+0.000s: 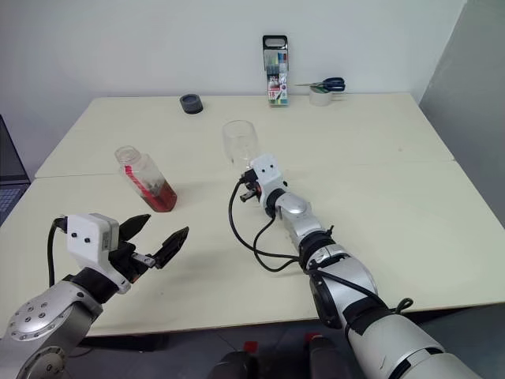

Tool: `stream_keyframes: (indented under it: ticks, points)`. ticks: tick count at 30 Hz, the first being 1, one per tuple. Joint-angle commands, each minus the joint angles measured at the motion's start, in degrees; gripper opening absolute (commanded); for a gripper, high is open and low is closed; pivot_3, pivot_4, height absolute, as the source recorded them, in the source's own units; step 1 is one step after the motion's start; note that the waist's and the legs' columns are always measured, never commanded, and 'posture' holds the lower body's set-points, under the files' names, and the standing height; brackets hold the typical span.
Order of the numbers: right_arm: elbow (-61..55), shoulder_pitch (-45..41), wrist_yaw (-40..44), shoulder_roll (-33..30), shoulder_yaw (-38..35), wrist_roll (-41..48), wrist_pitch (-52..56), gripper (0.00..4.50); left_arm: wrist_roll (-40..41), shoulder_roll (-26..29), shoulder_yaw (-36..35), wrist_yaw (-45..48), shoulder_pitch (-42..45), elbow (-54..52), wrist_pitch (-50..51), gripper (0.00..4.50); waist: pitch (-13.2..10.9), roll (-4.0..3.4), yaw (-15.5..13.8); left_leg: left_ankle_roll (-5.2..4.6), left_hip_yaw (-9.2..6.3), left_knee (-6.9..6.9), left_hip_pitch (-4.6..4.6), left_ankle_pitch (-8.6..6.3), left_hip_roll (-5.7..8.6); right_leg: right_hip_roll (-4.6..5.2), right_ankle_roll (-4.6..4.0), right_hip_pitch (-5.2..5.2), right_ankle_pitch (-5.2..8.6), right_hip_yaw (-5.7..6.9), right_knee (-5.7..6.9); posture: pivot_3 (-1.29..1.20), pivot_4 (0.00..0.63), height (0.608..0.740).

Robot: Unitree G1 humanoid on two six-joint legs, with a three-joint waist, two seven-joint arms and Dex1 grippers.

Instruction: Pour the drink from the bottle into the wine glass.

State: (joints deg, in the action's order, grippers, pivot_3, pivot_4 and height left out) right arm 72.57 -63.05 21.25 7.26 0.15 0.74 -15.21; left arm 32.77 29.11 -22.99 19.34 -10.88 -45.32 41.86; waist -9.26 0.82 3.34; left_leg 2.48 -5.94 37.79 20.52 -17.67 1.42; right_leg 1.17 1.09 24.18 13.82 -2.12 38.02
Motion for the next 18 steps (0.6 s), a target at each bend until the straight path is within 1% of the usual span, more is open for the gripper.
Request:
stream_keyframes:
  ticks: [1, 10, 18]
  points:
    - [-0.98, -1.38, -0.23, 0.3, -0.5, -0.47, -2.28, 0.26, 0.1, 0.44, -0.1, 0.06, 0.95, -0.46, -1.41, 4.5, 0.0, 0.0, 0.01, 0.0, 0.0, 0.0, 0.0, 0.0, 0.0, 0.0, 0.0, 0.0, 0.0, 0.0, 0.0, 0.0, 0.15, 0.74]
    - [0.24, 0.5, -3.89, 0.53, 0.83, -3.71, -5.32, 0.26, 0.34, 0.76, 0.81, 0.4, 2.49, 0.13, -0.97, 4.5, 0.0, 0.0, 0.01, 0.02, 0.01, 0.0, 0.0, 0.01, 0.0, 0.0, 0.0, 0.0, 0.0, 0.0, 0.0, 0.0, 0.15, 0.74]
    - [0.82, 1.76, -4.1, 1.13, 0.41, -4.46, -5.45, 0.26, 0.64, 1.21, 0.75, 0.6, 2.48, 0.06, -0.87, 4.5, 0.0, 0.0, 0.02, 0.02, 0.0, 0.0, 0.0, 0.01, -0.01, -0.01, 0.0, 0.0, 0.0, 0.0, 0.0, 0.0, 0.15, 0.74]
